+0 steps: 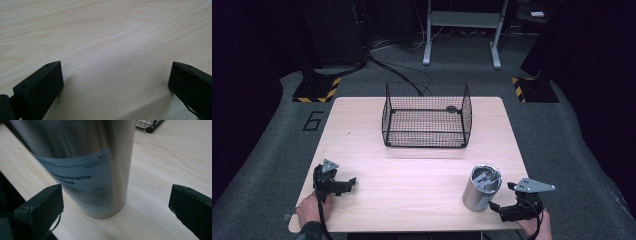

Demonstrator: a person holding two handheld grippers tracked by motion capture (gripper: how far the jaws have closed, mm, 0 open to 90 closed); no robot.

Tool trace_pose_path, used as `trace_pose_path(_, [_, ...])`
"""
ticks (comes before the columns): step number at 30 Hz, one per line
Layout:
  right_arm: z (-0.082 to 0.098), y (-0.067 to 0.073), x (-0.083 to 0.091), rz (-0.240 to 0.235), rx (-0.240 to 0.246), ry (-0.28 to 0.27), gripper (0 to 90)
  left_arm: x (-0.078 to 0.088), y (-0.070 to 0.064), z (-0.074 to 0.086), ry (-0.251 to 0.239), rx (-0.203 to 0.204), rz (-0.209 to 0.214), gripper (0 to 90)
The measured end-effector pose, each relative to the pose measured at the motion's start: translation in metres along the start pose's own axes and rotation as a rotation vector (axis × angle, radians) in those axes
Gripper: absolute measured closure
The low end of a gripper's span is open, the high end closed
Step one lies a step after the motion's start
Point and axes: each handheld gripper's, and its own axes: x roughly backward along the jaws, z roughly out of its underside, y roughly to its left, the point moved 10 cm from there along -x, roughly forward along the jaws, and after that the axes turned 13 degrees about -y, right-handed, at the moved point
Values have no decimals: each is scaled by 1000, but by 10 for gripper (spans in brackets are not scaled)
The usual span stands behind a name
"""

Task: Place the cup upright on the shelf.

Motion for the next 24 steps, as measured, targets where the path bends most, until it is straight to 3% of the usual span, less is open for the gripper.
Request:
trace_pose_path(13, [-24,21,-11,-59,21,-47,0,0,0,0,0,0,0,0])
trace_pose_path(24, [-42,29,-28,-51,32,-120,0,0,0,0,1,1,1,0])
